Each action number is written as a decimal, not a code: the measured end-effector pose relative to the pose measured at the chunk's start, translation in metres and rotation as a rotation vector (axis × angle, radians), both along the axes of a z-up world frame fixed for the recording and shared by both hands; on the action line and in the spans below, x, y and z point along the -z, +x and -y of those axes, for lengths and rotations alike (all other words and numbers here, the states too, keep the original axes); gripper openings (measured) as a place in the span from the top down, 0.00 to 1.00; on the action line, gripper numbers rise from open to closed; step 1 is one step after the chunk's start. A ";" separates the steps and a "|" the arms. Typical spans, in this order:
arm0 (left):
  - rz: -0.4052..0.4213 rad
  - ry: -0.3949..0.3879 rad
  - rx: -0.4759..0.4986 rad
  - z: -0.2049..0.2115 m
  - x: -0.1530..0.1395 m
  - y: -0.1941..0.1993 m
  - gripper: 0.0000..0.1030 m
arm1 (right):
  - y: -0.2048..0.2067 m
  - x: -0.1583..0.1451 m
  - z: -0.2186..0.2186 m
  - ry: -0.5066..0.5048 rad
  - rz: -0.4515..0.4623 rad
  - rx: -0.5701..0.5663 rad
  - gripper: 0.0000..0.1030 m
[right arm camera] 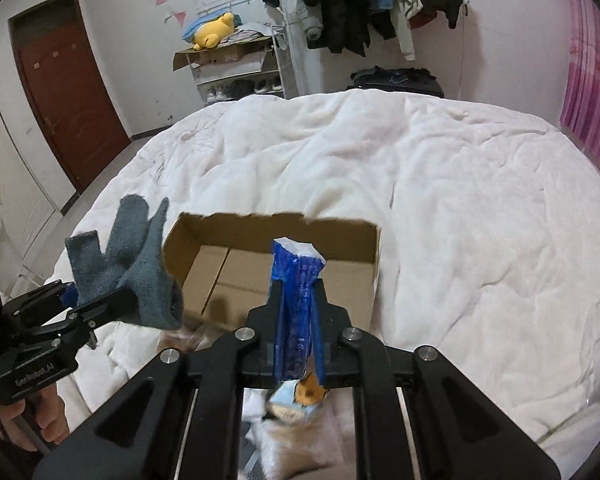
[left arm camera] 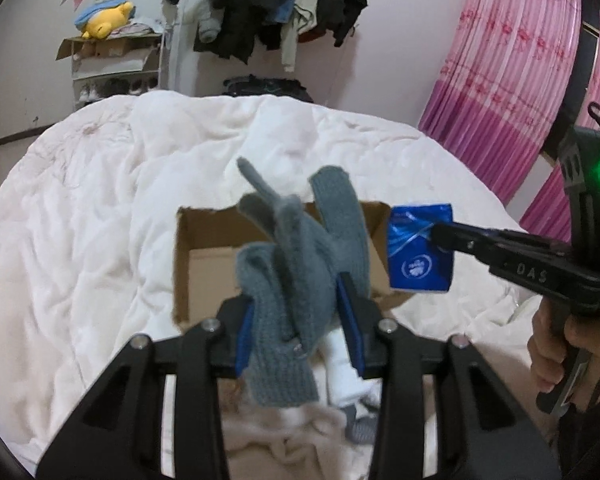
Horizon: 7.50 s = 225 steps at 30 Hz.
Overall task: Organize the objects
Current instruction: 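Grasp the grey glove with the left tool while the right grasps the blue tissue pack, drop both in box, then grasp the snack bag with the left tool while the right grasps the cotton swab bag, then lower the snack bag into the box with the left tool while the right drops the swabs in, then grasp the white rolled sock with the left tool while the right grasps the cartoon tissue pack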
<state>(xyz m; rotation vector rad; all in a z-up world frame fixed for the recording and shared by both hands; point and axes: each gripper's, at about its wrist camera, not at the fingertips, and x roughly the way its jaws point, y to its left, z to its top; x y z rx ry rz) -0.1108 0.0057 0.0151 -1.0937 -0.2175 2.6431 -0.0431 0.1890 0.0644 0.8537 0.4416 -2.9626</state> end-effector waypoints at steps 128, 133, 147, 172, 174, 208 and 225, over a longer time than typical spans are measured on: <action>0.132 0.030 -0.052 0.042 0.037 0.060 0.73 | 0.071 0.057 -0.014 0.033 0.165 0.193 0.29; 0.076 0.038 -0.033 0.038 0.014 0.060 0.73 | 0.074 0.040 0.000 0.048 0.122 0.168 0.29; -0.007 -0.013 -0.058 0.035 -0.006 0.004 0.73 | 0.015 0.008 0.023 0.032 0.038 0.140 0.29; 0.186 -0.041 -0.056 0.040 0.084 -0.073 0.71 | -0.095 0.077 0.016 0.137 0.141 0.214 0.27; 0.189 -0.030 -0.046 0.040 0.083 -0.072 0.68 | -0.095 0.077 0.016 0.154 0.135 0.226 0.25; 0.114 -0.043 -0.096 0.031 0.019 0.063 0.20 | 0.067 0.032 0.051 0.234 -0.031 0.242 0.11; 0.101 -0.109 -0.051 0.020 0.004 0.120 0.20 | 0.119 0.049 0.061 0.337 0.024 0.193 0.11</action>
